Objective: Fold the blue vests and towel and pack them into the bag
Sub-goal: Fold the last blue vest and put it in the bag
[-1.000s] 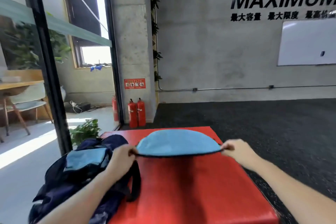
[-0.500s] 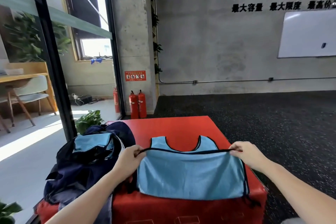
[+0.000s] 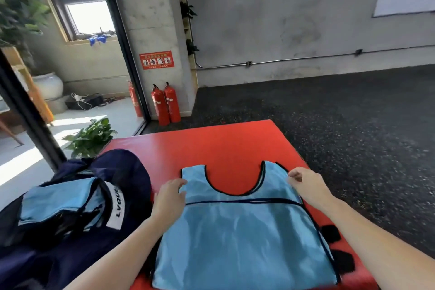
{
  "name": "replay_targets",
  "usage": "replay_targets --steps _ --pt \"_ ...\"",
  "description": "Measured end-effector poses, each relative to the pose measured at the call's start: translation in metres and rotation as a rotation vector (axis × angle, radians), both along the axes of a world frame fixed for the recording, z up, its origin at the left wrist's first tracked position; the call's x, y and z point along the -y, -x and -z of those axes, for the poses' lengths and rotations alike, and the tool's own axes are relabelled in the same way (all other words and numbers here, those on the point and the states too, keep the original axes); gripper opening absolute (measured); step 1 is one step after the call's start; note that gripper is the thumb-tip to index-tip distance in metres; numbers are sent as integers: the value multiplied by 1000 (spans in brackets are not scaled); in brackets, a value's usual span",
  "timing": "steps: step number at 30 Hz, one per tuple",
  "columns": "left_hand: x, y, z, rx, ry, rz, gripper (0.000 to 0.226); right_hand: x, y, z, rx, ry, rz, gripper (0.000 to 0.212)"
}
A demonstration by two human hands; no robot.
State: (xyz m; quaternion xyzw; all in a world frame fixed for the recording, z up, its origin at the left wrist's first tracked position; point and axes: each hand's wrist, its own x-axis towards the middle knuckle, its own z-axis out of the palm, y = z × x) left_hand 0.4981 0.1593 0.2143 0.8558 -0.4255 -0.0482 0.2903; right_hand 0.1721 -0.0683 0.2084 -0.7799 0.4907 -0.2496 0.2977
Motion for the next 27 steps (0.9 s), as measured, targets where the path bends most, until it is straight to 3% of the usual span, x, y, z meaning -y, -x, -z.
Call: replay_targets --steps 5,11,20,27 --pt "78 37 32 -12 -3 183 30 37 -28 39 41 80 117 11" --pt "181 95 43 -135 46 374 24 75 -49 57 -41 69 77 27" --pt "270 129 45 -262 45 262 23 108 -66 56 -24 19 -6 26" --pt "276 133 44 -337 -33 207 32 114 -62 49 174 -44 33 36"
